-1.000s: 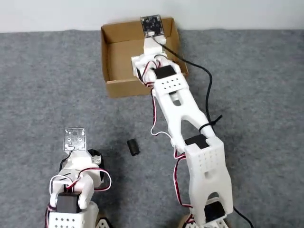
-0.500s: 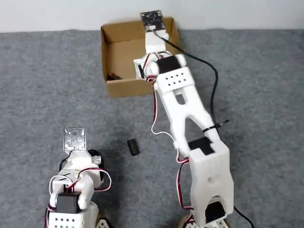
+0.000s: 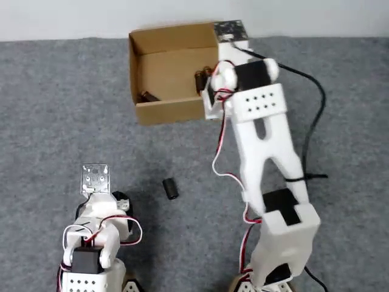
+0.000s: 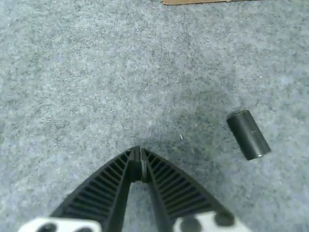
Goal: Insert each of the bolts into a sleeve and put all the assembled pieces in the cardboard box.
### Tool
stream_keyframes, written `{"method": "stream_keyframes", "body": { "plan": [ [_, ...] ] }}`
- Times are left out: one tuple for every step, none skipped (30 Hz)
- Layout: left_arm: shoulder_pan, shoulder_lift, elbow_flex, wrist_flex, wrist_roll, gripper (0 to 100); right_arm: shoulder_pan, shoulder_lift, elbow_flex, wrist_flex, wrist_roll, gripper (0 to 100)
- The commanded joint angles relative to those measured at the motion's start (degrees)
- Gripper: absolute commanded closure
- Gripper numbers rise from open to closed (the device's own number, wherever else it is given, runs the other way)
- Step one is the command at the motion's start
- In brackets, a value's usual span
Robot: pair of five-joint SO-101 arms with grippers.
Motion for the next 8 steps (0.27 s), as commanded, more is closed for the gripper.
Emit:
{"method": "stream_keyframes", "body": {
  "plan": [
    [-0.2,0.1,-0.3,0.1,-0.5,99,3.4,-8.8,4.2,2.6,-0.4,99.0],
    [-0.2,0.1,-0.3,0.1,-0.5,99,3.7,-11.0,7.0,2.6,-0.4,99.0],
    [-0.2,0.1,-0.3,0.1,-0.5,99,3.8,-13.5,10.4,2.6,-0.4,99.0],
    [-0.2,0.1,-0.3,0.1,-0.5,99,3.8,-16.1,14.1,2.6,-0.4,99.0],
    [-0.2,0.1,-0.3,0.1,-0.5,99,3.8,-19.0,18.1,2.6,-0.4,99.0],
    [-0.2,0.1,-0.3,0.1,-0.5,99,3.9,-22.1,22.4,2.6,-0.4,99.0],
    [-0.2,0.1,-0.3,0.1,-0.5,99,4.0,-25.5,27.0,2.6,-0.4,99.0],
    [-0.2,0.1,-0.3,0.1,-0.5,99,4.0,-28.9,31.2,2.5,-0.4,99.0]
  ]
}}
